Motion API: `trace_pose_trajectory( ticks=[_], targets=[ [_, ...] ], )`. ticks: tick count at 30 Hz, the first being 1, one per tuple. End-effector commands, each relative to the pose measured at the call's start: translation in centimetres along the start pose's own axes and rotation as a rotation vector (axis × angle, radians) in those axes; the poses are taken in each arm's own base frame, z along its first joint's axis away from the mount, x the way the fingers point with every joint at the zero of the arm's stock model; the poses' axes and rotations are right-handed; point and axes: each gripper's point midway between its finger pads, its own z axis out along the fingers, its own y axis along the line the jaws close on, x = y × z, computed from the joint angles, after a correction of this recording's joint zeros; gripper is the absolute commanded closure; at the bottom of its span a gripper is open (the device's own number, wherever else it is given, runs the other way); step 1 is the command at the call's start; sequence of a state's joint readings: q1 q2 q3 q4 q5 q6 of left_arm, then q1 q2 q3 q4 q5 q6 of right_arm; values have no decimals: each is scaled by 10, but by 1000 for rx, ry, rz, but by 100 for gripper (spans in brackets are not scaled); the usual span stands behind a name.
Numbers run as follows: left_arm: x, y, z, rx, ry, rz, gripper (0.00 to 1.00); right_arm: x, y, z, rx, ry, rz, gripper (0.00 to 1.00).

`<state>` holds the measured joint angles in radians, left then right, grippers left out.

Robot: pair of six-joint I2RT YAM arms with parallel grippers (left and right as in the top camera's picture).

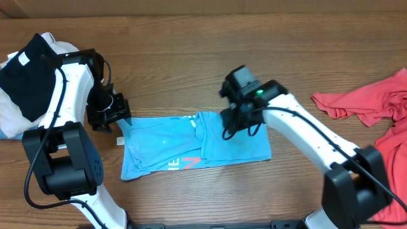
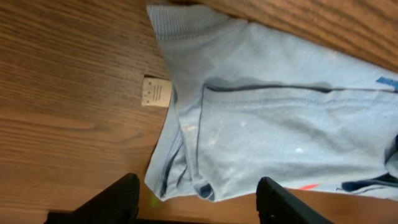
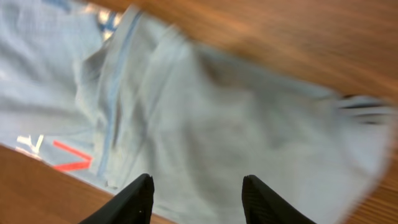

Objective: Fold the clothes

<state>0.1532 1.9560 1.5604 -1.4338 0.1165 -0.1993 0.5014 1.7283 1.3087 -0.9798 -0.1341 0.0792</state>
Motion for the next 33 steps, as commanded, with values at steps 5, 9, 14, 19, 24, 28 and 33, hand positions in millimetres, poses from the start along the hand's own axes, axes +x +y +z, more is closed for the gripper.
trace_pose_trajectory(
  ticks=[5, 9, 14, 19, 24, 28, 33],
  targets=[
    [5, 4, 10, 9, 6, 13, 30, -4, -47, -27, 97, -36, 138, 50],
    [8, 6, 33, 14, 23, 13, 29, 0, -55, -28, 104, -21, 163, 49],
    [15, 5, 64, 28, 39, 41, 29, -1, -56, -28, 104, -23, 165, 50],
    [16, -2, 92, 53, 17, 80, 30, 0, -56, -28, 104, -22, 166, 49],
    [18, -4, 111, 52, 2, 83, 39, 0, -56, -28, 103, -22, 165, 49],
    [19, -5, 114, 51, -2, 90, 78, 0, -56, -28, 103, -22, 165, 49],
    [13, -5, 109, 54, -17, 85, 96, 0, -56, -28, 103, -22, 165, 49]
  ],
)
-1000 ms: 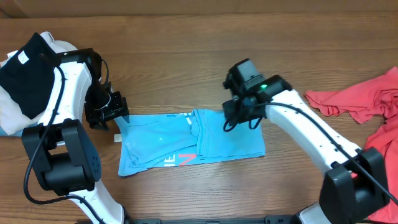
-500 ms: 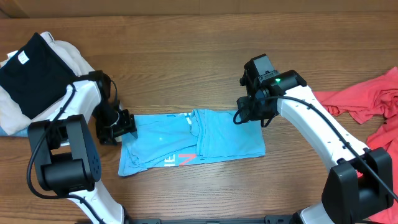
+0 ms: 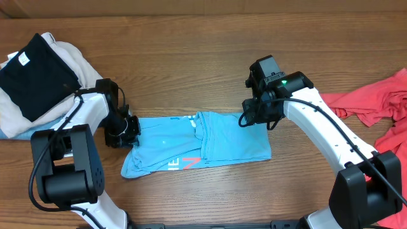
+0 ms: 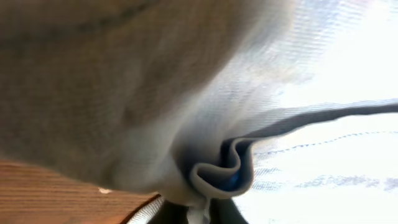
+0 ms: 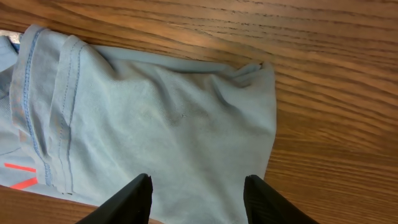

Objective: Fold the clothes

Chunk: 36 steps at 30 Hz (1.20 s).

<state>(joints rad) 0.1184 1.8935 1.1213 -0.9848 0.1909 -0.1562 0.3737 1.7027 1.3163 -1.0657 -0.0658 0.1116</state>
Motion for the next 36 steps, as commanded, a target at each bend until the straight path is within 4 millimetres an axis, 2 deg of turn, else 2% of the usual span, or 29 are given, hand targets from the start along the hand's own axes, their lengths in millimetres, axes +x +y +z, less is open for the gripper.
trace_pose_trajectory(
  ticks=[1, 5, 14, 19, 23, 26, 30, 33, 36],
  targets=[
    [1, 6, 14, -22, 30, -5, 96, -9, 0, -11, 1, -43, 4, 49],
    [-17, 12, -11, -35, -9, -29, 96, -9, 0, -11, 1, -43, 5, 49],
    [-65, 42, -99, -110, -172, -101, 95, -9, 0, -11, 1, -43, 4, 48],
    [-77, 62, -144, -146, -246, -128, 94, -9, 0, -11, 2, -44, 4, 48],
    [-82, 65, -177, -144, -300, -144, 94, -9, 0, -11, 1, -44, 4, 48],
    [-83, 57, -196, -125, -327, -133, 94, -9, 0, -11, 1, -43, 4, 48],
    [-76, 21, -213, -33, -328, -76, 94, -9, 0, -11, 1, -44, 4, 48],
    [-63, -5, -216, -12, -296, -31, 95, -9, 0, -11, 1, -44, 4, 48],
    [-47, -33, -210, -23, -241, 43, 96, -9, 0, -11, 1, -44, 4, 48]
  ],
)
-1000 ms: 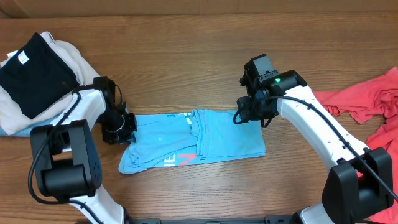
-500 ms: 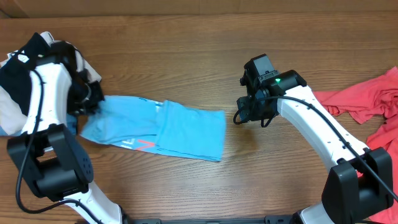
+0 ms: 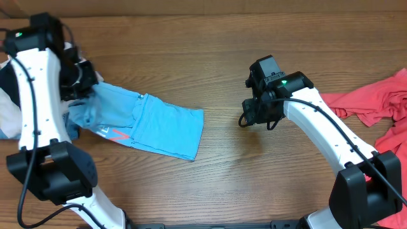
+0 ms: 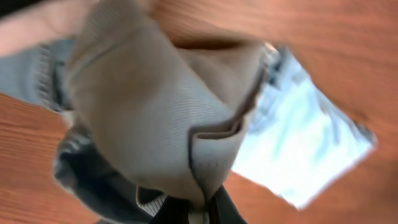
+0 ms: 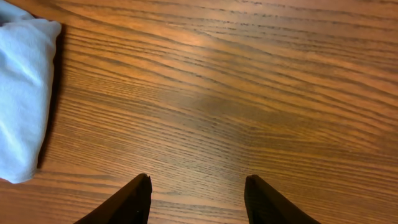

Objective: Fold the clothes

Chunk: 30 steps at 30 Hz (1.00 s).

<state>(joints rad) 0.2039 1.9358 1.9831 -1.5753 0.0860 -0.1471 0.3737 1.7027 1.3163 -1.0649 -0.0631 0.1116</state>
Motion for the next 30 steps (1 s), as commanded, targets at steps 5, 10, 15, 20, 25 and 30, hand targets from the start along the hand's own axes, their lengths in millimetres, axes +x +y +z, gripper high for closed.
trace_pose_trajectory(
  ticks=[5, 10, 15, 20, 25, 30],
  targets=[
    [39, -86, 0, 33, 65, 219, 95, -9, 1, -11, -1, -43, 4, 48],
    [66, -135, 3, 22, 76, 319, 94, -8, 1, -11, -1, -39, 4, 48],
    [86, -161, 11, -64, 54, 417, 91, -4, 0, -11, 1, -24, 5, 48],
    [99, -174, 21, -121, 40, 455, 88, 8, 7, -10, -43, 29, -3, 48],
    [105, -177, 30, -126, 52, 473, 84, 8, 7, -9, -41, 33, -2, 48],
    [108, -174, 40, -134, 72, 471, 80, 7, 7, -9, -41, 29, -3, 47]
  ],
)
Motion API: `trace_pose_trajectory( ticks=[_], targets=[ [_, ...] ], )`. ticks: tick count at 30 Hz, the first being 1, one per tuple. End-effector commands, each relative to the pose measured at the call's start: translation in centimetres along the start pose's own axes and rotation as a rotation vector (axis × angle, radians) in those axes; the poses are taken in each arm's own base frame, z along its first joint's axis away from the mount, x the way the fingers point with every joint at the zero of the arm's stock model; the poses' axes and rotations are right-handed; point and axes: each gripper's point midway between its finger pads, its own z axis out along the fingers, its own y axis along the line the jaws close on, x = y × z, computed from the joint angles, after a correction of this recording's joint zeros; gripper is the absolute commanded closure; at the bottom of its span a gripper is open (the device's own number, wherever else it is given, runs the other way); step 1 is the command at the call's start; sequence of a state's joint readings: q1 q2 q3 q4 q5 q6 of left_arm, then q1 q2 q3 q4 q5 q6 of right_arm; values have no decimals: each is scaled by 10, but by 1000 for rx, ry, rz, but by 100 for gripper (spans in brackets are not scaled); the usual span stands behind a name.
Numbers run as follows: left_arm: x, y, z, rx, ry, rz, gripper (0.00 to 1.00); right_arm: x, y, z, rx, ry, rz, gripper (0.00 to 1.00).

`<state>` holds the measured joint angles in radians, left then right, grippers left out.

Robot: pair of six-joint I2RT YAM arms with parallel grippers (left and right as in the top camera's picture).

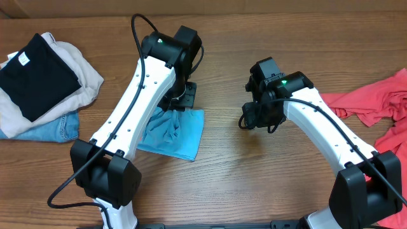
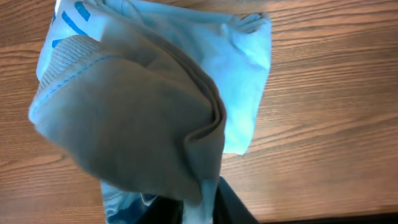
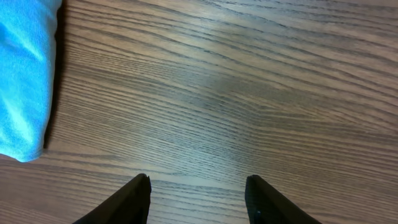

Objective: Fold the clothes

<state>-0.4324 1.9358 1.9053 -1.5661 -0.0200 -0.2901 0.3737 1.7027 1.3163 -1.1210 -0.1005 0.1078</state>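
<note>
The light blue T-shirt lies bunched and doubled over itself left of the table's middle. My left gripper hangs above its far right corner, shut on a fold of the shirt that drapes over the rest. My right gripper stands open over bare wood to the right of the shirt, nothing between its fingers. The shirt's edge shows at the left of the right wrist view.
A pile of folded clothes, black on beige on denim, sits at the far left. A crumpled red garment lies at the right edge.
My left gripper has moved from the far left, near the pile, to above the shirt's right end, with the held fold laid over the shirt. My right arm has not moved.
The shirt lay flat mid-table, both grippers open at its ends. Then my left gripper was shut on its left edge. Then it held that edge up at the far left, the shirt dragged leftward. Now the held edge is over the right end, the shirt doubled.
</note>
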Motion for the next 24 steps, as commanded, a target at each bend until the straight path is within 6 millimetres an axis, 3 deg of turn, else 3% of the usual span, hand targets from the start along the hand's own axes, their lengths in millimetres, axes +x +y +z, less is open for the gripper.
trace_pose_trajectory(
  ticks=[1, 12, 17, 24],
  targets=[
    [1, 2, 8, -18, 15, -24, 80, -7, 3, -8, -15, -33, -6, 47],
    [-2, -4, 9, 4, 3, -23, 81, -7, 3, -8, -15, -33, -6, 46],
    [-3, 30, 8, -129, -6, -99, 82, -6, 8, -8, -40, -30, -27, 45],
    [-19, 76, 10, -96, -28, -243, 79, -15, 15, -9, -78, -64, -39, 44]
  ],
)
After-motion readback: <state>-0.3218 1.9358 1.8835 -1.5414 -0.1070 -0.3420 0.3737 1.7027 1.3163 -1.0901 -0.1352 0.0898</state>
